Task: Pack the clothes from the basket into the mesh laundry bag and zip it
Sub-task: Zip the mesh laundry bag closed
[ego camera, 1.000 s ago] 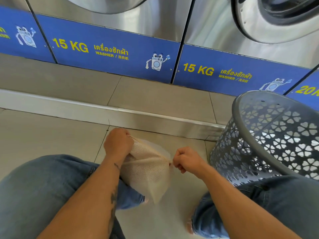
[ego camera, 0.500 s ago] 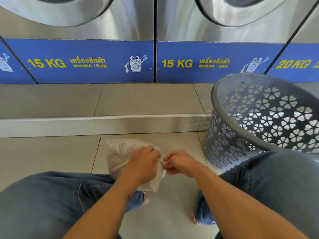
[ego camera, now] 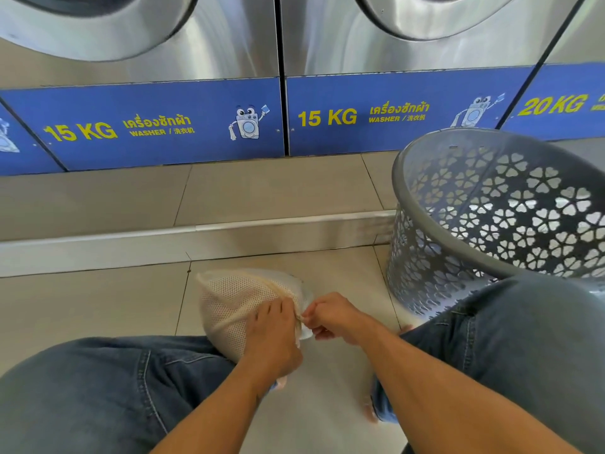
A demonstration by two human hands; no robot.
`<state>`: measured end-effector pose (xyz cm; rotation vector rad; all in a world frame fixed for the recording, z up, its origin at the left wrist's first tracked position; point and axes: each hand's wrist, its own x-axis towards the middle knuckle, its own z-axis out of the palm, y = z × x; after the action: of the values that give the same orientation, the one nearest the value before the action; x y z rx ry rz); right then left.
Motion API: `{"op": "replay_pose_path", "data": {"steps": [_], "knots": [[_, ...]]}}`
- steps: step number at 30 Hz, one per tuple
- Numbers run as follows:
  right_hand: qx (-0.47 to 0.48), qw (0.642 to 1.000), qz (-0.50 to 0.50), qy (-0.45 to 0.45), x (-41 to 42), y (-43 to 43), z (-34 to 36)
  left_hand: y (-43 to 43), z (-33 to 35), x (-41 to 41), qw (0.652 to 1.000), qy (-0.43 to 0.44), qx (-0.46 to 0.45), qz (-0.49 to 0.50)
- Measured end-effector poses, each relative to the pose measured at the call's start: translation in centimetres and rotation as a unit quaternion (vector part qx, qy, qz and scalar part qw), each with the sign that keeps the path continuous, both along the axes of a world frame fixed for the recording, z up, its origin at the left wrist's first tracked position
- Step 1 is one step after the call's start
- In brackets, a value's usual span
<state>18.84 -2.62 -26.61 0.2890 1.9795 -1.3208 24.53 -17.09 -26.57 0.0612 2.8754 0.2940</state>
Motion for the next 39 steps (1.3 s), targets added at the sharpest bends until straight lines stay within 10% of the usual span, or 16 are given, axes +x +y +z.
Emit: {"op": "replay_pose_path", "data": {"steps": [14,24,39], "knots": [[0.022,0.998,0.027,0.046,0.5,-1.6,-0.7,-3.4,2.3,-1.9,0.909,-0.1,0.362,0.179],[0.029,0.993,0.063,0.095,1.0,-1.9,-0.8,-3.3,1.8,-2.9,0.967,-0.084,0.237,0.026],[0.01,0.991,0.107,0.085,1.0,-2.9,-1.6,-3.8,1.1,-3.5,0.95,0.004,0.276,0.146]]}}
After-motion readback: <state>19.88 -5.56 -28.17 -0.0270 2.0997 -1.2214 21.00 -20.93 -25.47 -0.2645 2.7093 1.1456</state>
